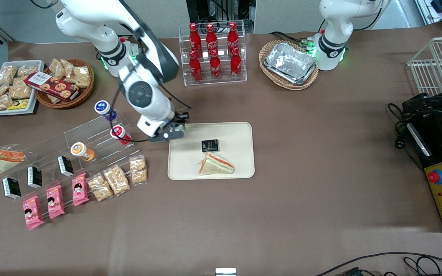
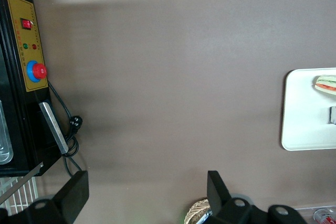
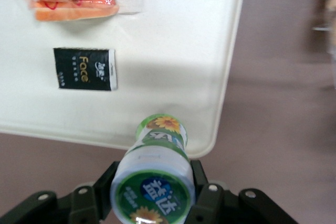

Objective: Place green gum on tray
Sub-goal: 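Carry the green gum bottle over the cream tray and lower it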

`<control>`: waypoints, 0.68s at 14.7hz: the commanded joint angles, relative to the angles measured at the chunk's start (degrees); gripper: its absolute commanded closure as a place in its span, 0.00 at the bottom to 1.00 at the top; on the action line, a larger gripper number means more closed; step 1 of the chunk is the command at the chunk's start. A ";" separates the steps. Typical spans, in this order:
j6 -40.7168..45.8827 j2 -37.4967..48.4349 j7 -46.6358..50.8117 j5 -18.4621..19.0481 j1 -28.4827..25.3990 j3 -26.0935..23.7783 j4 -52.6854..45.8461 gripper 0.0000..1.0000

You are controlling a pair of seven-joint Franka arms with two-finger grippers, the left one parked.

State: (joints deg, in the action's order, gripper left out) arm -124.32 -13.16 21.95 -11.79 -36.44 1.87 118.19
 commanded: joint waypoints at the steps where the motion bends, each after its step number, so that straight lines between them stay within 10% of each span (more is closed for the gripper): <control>1: -8.55 -7.39 1.51 -1.13 -2.84 0.76 -0.59 0.65; 5: -12.52 -10.13 1.95 -1.04 -3.81 0.85 -0.50 0.60; 7: -12.43 -10.13 4.05 -1.04 -3.72 0.85 -0.59 0.12; 10: -11.73 -9.25 3.80 -0.95 -2.94 1.03 -1.03 0.02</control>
State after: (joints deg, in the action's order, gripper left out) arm -136.42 -23.28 25.26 -11.79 -39.30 2.05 117.88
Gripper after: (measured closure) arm 0.163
